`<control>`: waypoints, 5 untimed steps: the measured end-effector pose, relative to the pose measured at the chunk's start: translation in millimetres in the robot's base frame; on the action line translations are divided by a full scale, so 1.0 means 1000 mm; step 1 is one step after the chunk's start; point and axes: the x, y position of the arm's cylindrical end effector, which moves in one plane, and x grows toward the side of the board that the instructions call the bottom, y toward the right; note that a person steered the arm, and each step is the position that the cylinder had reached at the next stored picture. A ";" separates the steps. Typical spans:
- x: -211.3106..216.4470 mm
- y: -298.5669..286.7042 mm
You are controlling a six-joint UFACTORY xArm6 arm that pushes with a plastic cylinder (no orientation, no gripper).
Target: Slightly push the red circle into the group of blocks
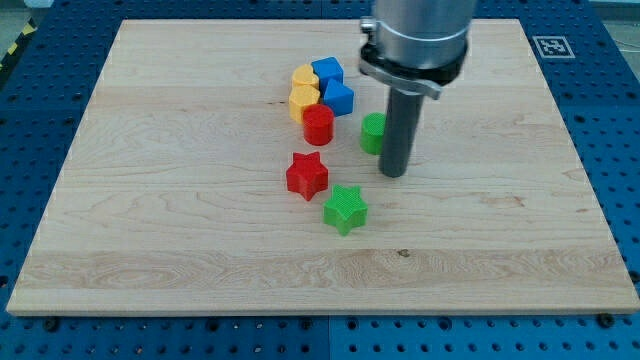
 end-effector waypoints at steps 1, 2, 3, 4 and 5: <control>-0.020 0.012; -0.035 -0.004; -0.046 -0.021; -0.047 -0.026; -0.026 -0.027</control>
